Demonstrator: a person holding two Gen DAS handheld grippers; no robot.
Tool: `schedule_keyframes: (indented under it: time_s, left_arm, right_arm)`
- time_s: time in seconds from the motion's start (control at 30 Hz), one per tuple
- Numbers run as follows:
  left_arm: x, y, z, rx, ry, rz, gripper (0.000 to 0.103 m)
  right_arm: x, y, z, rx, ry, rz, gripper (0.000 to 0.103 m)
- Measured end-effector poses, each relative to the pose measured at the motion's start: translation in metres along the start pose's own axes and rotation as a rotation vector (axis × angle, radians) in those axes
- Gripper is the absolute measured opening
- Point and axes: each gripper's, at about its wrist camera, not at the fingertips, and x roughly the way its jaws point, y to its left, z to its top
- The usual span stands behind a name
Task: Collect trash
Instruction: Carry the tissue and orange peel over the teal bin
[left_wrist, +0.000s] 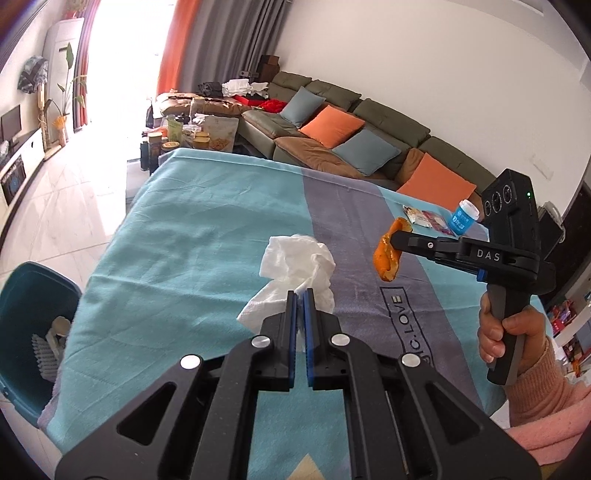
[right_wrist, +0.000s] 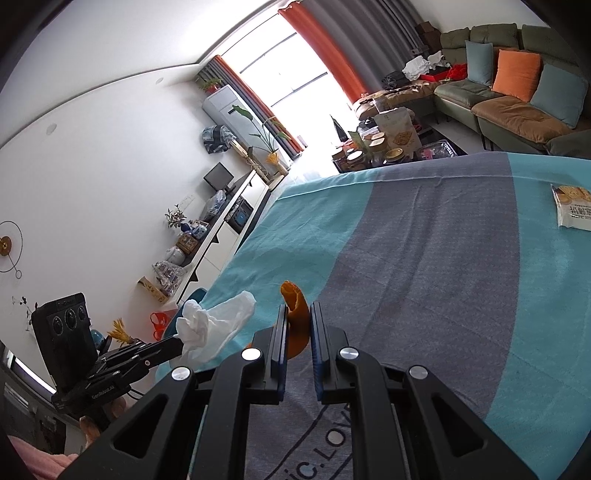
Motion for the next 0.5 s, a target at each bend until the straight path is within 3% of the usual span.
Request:
schedule_keyframes:
  time_s: [0.5]
  left_arm:
    - [-0.037,0.013,-0.011,-0.018,-0.042,0.048,0.004]
  right_arm:
    - [0.022,0.029,-0.009,-0.039,0.038,0.038,0.010]
